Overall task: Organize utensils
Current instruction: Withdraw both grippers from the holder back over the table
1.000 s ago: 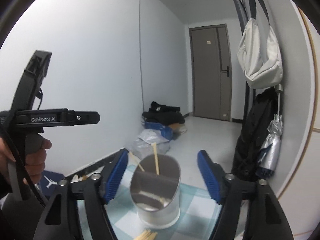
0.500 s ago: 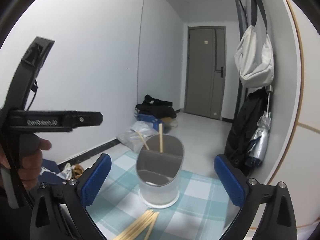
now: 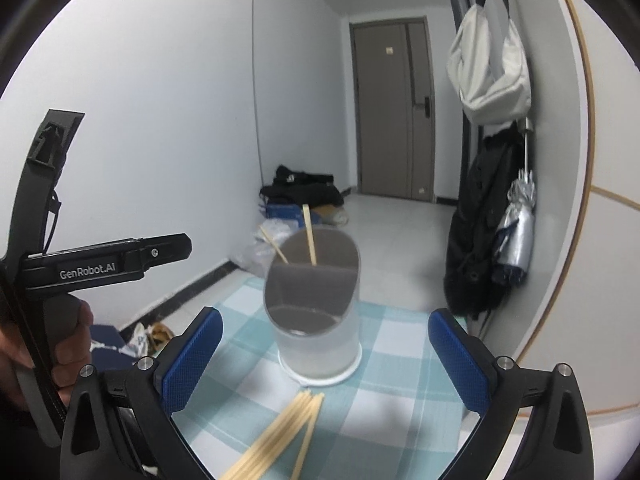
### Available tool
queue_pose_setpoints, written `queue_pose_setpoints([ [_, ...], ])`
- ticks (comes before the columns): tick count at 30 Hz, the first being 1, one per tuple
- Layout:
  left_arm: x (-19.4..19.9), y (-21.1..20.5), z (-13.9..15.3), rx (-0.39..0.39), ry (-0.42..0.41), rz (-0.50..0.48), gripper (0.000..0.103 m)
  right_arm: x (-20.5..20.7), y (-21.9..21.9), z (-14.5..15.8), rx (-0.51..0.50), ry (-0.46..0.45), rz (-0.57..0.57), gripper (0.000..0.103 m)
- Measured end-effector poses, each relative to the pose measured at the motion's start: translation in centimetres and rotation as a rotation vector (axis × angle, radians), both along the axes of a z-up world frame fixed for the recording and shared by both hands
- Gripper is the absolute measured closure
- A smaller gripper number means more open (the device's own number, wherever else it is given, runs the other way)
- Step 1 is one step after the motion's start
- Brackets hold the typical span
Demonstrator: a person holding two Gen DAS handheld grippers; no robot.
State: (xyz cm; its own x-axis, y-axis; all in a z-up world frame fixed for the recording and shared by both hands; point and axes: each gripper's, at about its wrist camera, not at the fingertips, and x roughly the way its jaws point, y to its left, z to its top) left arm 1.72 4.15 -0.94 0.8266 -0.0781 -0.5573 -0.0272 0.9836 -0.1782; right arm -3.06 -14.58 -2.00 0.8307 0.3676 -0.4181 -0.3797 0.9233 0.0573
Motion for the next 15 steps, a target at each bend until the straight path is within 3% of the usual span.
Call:
queue_pose_setpoints([
  [11,1.3,0.9,-5.2,0.007,0.144,0.02,0.005,2.9,-0.2,-5.2,-0.016,0.266,0.019,0.0],
  [15,2.0,1.0,-6.5,0.015,0.198,-0.009,0.005,4.4,0.6,-7.7,-0.058,0.379,0.025,0.017],
])
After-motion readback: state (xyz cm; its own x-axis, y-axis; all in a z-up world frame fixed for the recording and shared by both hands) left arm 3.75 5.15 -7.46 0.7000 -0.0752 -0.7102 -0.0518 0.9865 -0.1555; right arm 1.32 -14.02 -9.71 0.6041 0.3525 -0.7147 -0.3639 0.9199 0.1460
